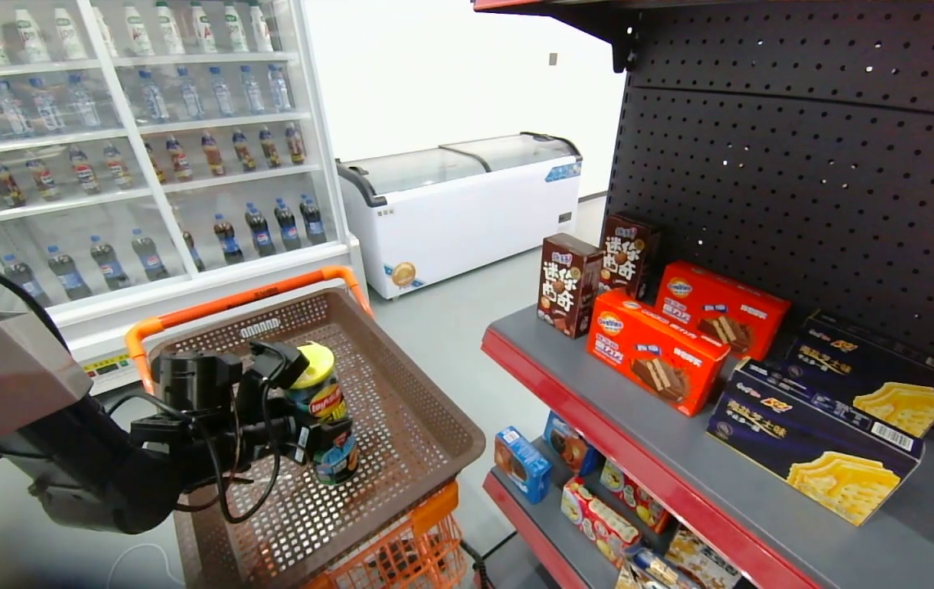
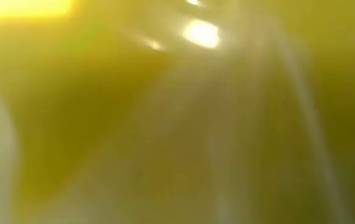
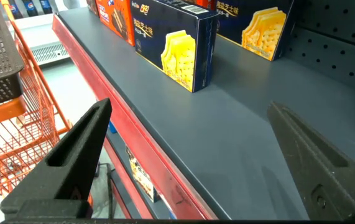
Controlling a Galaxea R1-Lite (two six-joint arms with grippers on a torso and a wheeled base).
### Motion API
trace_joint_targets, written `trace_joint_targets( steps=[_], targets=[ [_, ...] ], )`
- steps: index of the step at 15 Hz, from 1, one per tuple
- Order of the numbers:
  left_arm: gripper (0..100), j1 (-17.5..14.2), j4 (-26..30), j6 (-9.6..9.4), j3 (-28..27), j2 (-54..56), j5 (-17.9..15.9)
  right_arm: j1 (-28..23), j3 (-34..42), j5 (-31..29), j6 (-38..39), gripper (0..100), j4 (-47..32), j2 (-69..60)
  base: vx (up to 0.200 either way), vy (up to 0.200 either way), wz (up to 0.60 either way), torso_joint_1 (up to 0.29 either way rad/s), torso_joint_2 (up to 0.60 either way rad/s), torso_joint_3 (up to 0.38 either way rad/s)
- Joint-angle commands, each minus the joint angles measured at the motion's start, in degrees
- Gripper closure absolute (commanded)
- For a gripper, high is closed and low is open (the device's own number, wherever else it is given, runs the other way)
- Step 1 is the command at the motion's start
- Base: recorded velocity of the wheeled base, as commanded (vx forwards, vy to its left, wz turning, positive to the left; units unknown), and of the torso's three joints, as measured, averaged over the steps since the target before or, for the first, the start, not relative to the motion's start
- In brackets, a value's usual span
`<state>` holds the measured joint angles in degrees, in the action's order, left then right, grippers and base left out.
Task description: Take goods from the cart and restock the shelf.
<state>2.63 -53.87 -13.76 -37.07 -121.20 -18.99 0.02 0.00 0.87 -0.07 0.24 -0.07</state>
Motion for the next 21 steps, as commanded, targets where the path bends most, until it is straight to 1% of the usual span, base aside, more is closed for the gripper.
trace_joint_targets(
  steps=[1, 5, 9, 10, 11, 12, 13, 14, 15, 16, 17, 18, 20, 21],
  targets=[
    [100, 0.18, 0.08, 0.05, -0.90, -0.18, 0.01, 0.06, 0.00, 0.01, -0.01, 0, 0.02, 0.07, 0.000, 0.000, 0.00, 0.000, 0.00, 0.000],
    [100, 0.18, 0.96, 0.40, 0.42, 1.67, 0.27, 0.06, 0.00, 0.01, -0.01, 0, 0.02, 0.07, 0.000, 0.000, 0.00, 0.000, 0.00, 0.000],
    [100, 0.53, 0.96, 1.37, 1.30, 13.36, 0.62, 0.06, 0.00, 0.01, -0.01, 0, 0.02, 0.07, 0.000, 0.000, 0.00, 0.000, 0.00, 0.000],
    [100, 0.18, 1.05, 1.46, 1.56, 16.43, 1.33, 0.06, 0.00, 0.01, -0.01, 0, 0.02, 0.07, 0.000, 0.000, 0.00, 0.000, 0.00, 0.000],
    [100, 0.18, 1.40, 1.90, 1.56, 20.21, 3.17, 0.06, 0.00, 0.01, -0.01, 0, 0.02, 0.07, 0.000, 0.000, 0.00, 0.000, 0.00, 0.000],
    [100, 0.27, 1.75, 2.78, 1.39, 22.23, 3.88, 0.06, 0.00, 0.01, -0.01, 0, 0.02, 0.07, 0.000, 0.000, 0.00, 0.000, 0.00, 0.000],
    [100, 0.18, 3.25, 7.00, 0.86, 26.28, 5.81, 0.06, 0.00, 0.01, -0.01, 0, 0.02, 0.07, 0.000, 0.000, 0.00, 0.000, 0.00, 0.000],
    [100, 0.27, 5.27, 9.81, 0.51, 29.35, 6.86, 0.06, 0.00, 0.01, -0.01, 0, 0.02, 0.07, 0.000, 0.000, 0.00, 0.000, 0.00, 0.000],
    [100, 0.27, 11.59, 10.77, -0.46, 34.63, 7.39, 0.06, 0.00, 0.01, -0.01, 0, 0.02, 0.07, 0.000, 0.000, 0.00, 0.000, 0.00, 0.000],
    [100, 0.18, 15.29, 10.77, -0.99, 36.82, 7.74, 0.06, 0.00, 0.01, -0.01, 0, 0.02, 0.07, 0.000, 0.000, 0.00, 0.000, 0.00, 0.000],
    [100, 0.18, 20.47, 10.69, -1.69, 39.72, 8.62, 0.06, 0.00, 0.01, -0.01, 0, 0.02, 0.07, 0.000, 0.000, 0.00, 0.000, 0.00, 0.000],
    [100, 0.44, 33.92, 10.86, -2.83, 48.25, 11.17, 0.06, 0.00, 0.01, -0.01, 0, 0.02, 0.07, 0.000, 0.000, 0.00, 0.000, 0.00, 0.000],
    [100, 0.00, 42.80, 10.86, -2.57, 56.16, 11.26, 0.06, 0.00, 0.01, -0.01, 0, 0.02, 0.07, 0.000, 0.000, 0.00, 0.000, 0.00, 0.000],
    [100, 0.00, 45.52, 10.86, -2.65, 59.06, 11.43, 0.06, 0.00, 0.01, -0.01, 0, 0.02, 0.07, 0.000, 0.000, 0.00, 0.000, 0.00, 0.000]
  ],
)
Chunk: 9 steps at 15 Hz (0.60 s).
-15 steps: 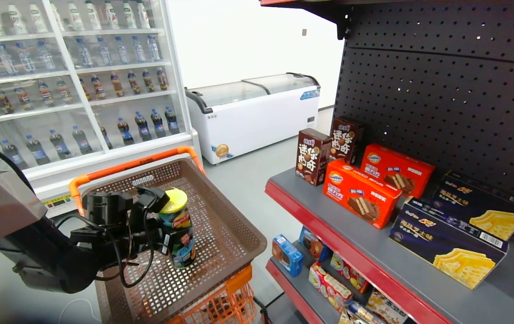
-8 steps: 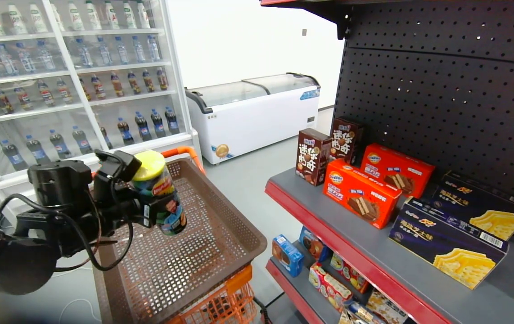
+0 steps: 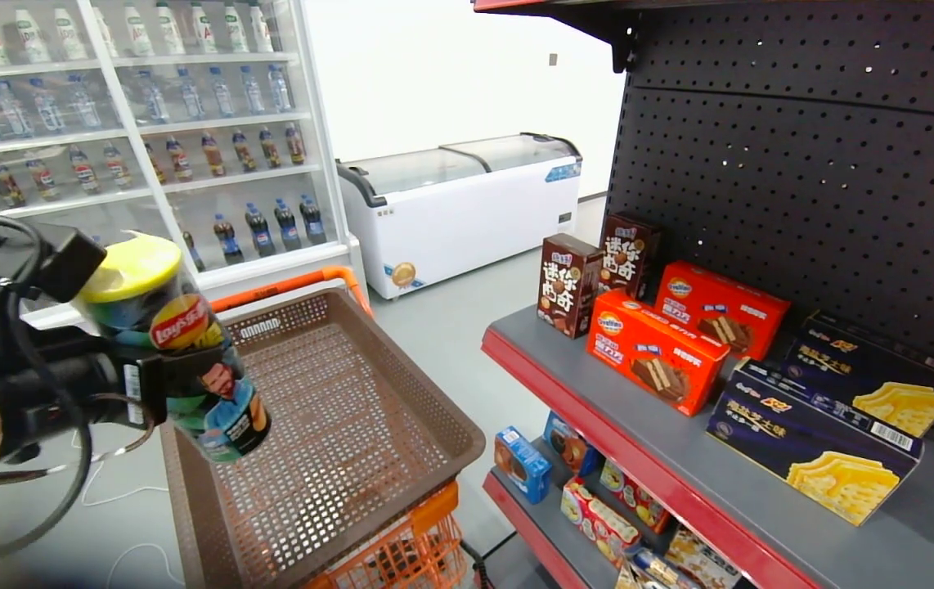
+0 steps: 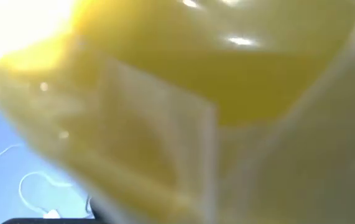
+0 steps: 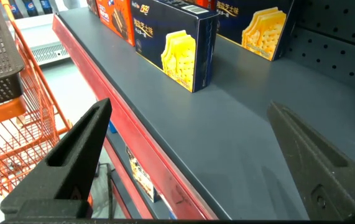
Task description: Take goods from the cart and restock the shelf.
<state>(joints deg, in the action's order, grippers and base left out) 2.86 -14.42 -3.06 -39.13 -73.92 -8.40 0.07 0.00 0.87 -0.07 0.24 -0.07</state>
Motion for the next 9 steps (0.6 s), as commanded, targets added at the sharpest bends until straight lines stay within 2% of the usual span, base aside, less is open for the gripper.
trace_joint_targets(
  steps=[1, 2, 3, 7, 9],
  targets=[
    [100, -0.23, 9.50, 0.34, -0.51, 15.12, 0.40, 0.01, 0.00, 0.01, -0.01, 0, 0.02, 0.07, 0.000, 0.000, 0.00, 0.000, 0.00, 0.000],
    [100, -0.14, 11.96, 1.48, 0.72, 19.70, 0.49, 0.01, 0.00, 0.01, -0.01, 0, 0.02, 0.07, 0.000, 0.000, 0.00, 0.000, 0.00, 0.000],
    [100, -0.23, 12.05, 2.62, 2.66, 22.95, 0.93, 0.01, 0.00, 0.01, -0.01, 0, 0.02, 0.07, 0.000, 0.000, 0.00, 0.000, 0.00, 0.000],
    [100, -0.23, 12.05, 2.71, 12.68, 37.54, 1.98, 0.01, 0.00, 0.01, -0.01, 0, 0.02, 0.07, 0.000, 0.000, 0.00, 0.000, 0.00, 0.000],
    [100, -0.40, 14.07, 2.53, 12.85, 42.72, 2.07, 0.01, 0.00, 0.10, -0.01, 0, -0.07, 0.07, 0.000, 0.000, 0.00, 0.000, 0.00, 0.000]
  ],
)
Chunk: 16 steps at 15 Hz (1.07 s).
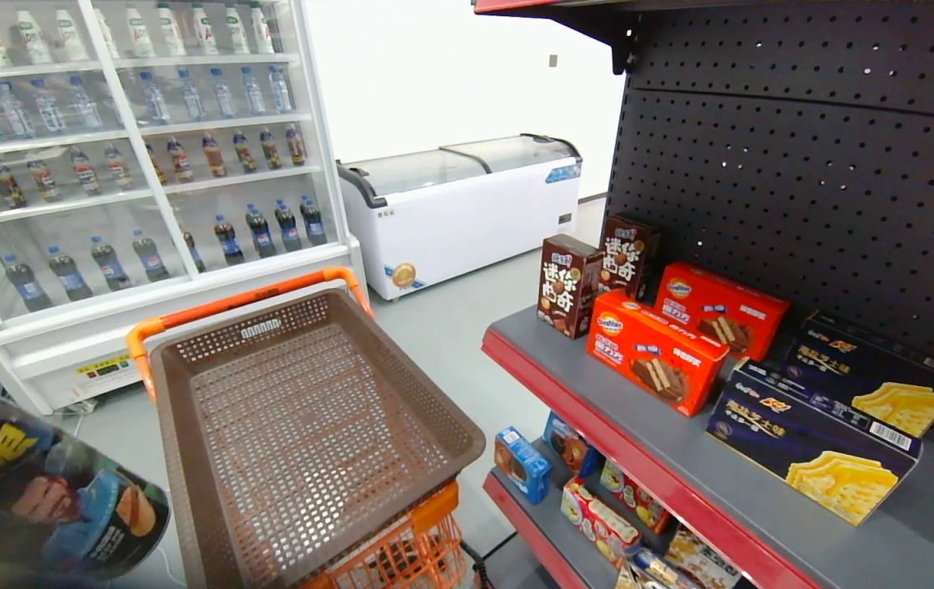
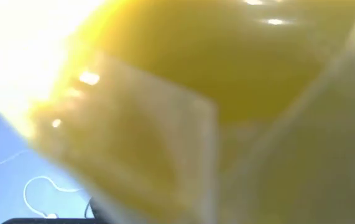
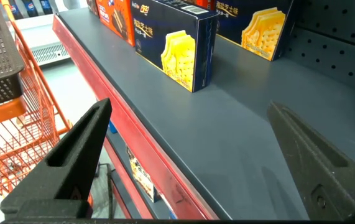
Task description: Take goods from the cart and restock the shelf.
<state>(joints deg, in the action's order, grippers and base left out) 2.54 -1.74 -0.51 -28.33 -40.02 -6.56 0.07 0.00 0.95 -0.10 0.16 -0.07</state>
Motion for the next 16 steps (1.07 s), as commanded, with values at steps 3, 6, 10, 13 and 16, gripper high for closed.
trace_joint_targets(
  steps=[3, 6, 10, 13, 16],
  targets=[
    [100, -0.07, 8.25, -1.51, 1.70, 14.27, 5.59, 0.01, 0.00, -0.07, 0.10, 0, 0.11, 0.07, 0.000, 0.000, 0.00, 0.000, 0.00, 0.000],
    [100, 0.19, 9.57, -1.77, 3.90, 17.87, 10.78, 0.01, 0.00, -0.07, -0.08, 0, 0.11, 0.07, 0.000, 0.000, 0.00, 0.000, 0.00, 0.000],
    [100, 0.28, 8.69, -1.77, 6.45, 21.13, 10.78, 0.01, 0.00, 0.02, 0.01, 0, 0.11, 0.07, 0.000, 0.000, -0.15, 0.001, 0.00, 0.001],
    [100, 0.80, 8.77, -1.60, 7.24, 22.44, 10.51, 0.01, 0.00, 0.02, 0.01, 0, 0.11, 0.07, 0.000, 0.000, -0.60, 0.004, 0.00, 0.006],
    [100, 1.07, 9.21, -1.51, 7.50, 23.32, 10.34, 0.01, 0.00, 0.02, 0.01, 0, 0.11, 0.07, 0.000, 0.000, -0.60, 0.002, 0.00, 0.002]
  ],
)
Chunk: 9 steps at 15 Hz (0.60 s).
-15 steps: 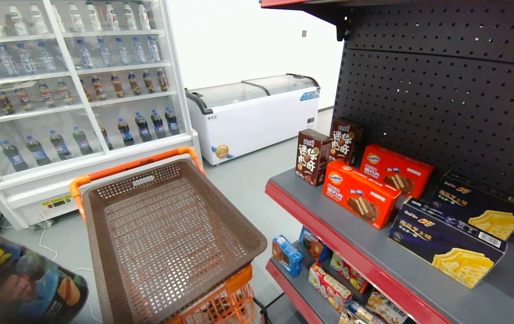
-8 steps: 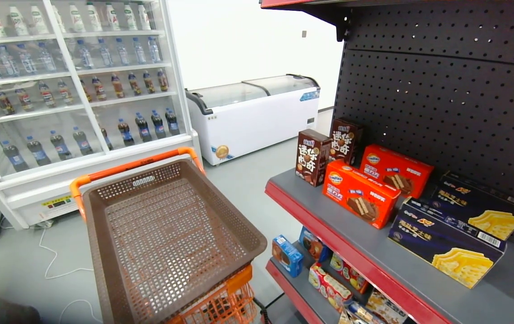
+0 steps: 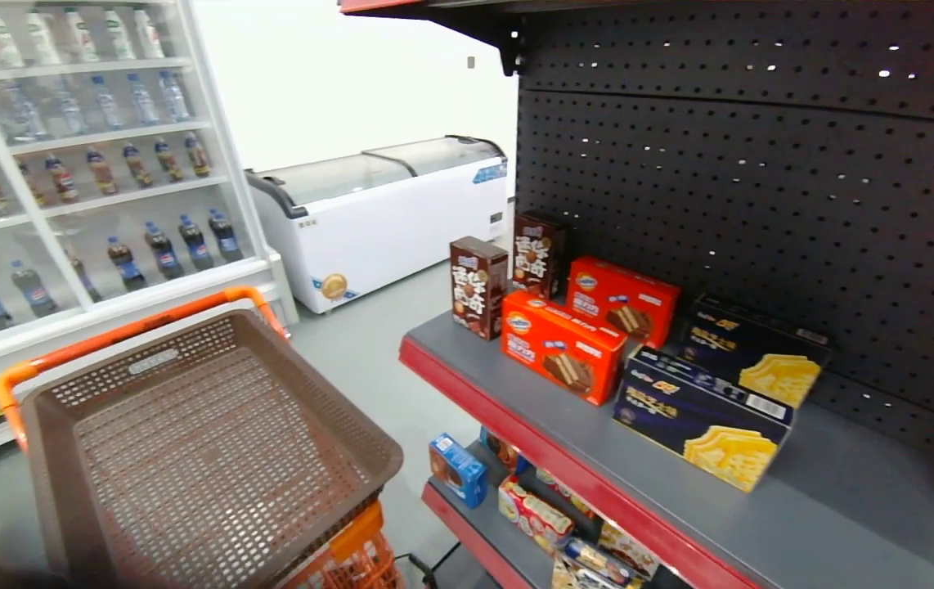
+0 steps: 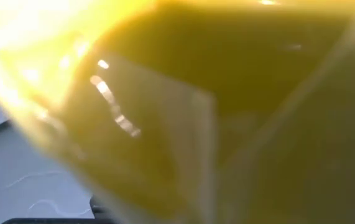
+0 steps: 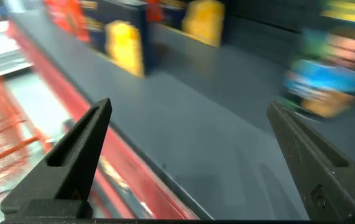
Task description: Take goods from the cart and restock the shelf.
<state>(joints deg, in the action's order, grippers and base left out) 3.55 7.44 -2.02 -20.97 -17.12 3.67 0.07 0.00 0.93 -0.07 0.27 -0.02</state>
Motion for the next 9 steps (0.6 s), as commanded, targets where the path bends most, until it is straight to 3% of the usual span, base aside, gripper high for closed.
trace_joint_targets(
  steps=[1, 4, 9],
  targets=[
    [100, 0.06, 0.03, 0.00, 0.05, 0.42, -0.07, 0.01, 0.00, 0.04, -0.01, 0, 0.00, 0.02, 0.000, 0.000, -0.60, 0.002, 0.00, 0.002],
    [100, 0.06, 0.03, -0.09, 0.05, 0.42, -0.42, 0.01, 0.00, 0.04, -0.01, 0, 0.00, 0.02, 0.000, 0.000, -0.60, 0.002, 0.00, -0.001],
    [100, 0.06, 0.12, -0.09, 0.14, 0.77, -4.20, 0.01, 0.00, 0.04, -0.01, 0, 0.00, 0.02, 0.000, 0.000, -0.60, 0.003, 0.00, 0.000]
  ],
)
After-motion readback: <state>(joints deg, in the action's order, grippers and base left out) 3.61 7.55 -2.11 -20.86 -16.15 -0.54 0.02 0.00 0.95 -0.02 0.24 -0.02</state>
